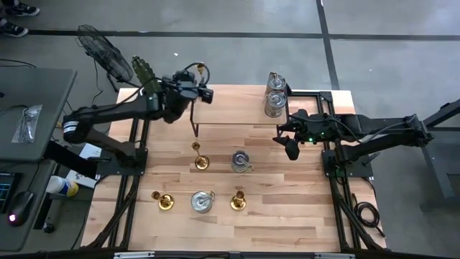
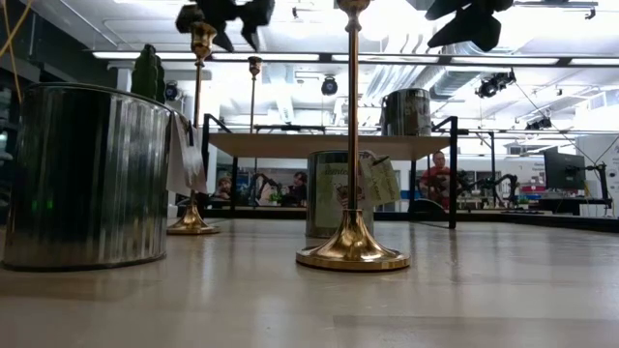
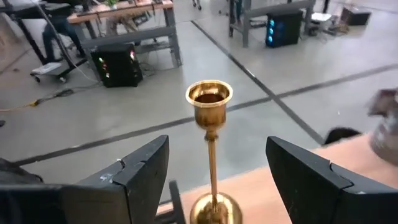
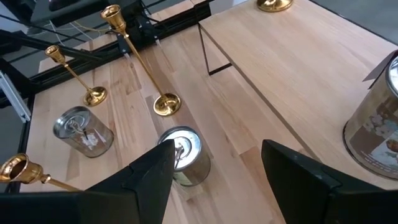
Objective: Pick & Place candle stick holders
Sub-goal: Align the gold candle holder with the other gold candle holder on the shelf
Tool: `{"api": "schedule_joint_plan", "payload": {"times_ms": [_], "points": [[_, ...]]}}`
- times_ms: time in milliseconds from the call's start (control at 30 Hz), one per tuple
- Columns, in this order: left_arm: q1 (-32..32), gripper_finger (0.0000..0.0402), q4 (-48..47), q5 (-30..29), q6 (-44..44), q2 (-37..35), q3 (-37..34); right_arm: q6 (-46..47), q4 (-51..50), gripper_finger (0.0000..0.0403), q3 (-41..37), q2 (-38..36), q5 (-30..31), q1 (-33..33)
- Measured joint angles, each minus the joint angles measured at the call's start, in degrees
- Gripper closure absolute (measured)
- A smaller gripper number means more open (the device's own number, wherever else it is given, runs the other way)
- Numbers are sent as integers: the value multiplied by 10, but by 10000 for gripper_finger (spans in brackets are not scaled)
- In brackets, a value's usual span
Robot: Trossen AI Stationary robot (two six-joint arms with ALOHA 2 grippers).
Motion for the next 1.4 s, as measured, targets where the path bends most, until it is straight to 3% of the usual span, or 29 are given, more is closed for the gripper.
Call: {"api": "schedule_joint_plan", "payload": {"times_ms": [267,567,933,1167,1400], "points": [[-57,136,-79,62,-3,-62,0,3,-4,169,0,0,0,0],[-125,136,-217,181,44,-117,0,2,-4,169,0,0,2,0],[-180,137,-383,338,-10,-168,0,2,-4,169,0,0,2,0],[-210,137,-423,398,-29,-166,-8,4,-4,169,0,0,1,0],[-235,137,-384,397,-47,-172,-95,5,-4,169,0,0,1,0]]}}
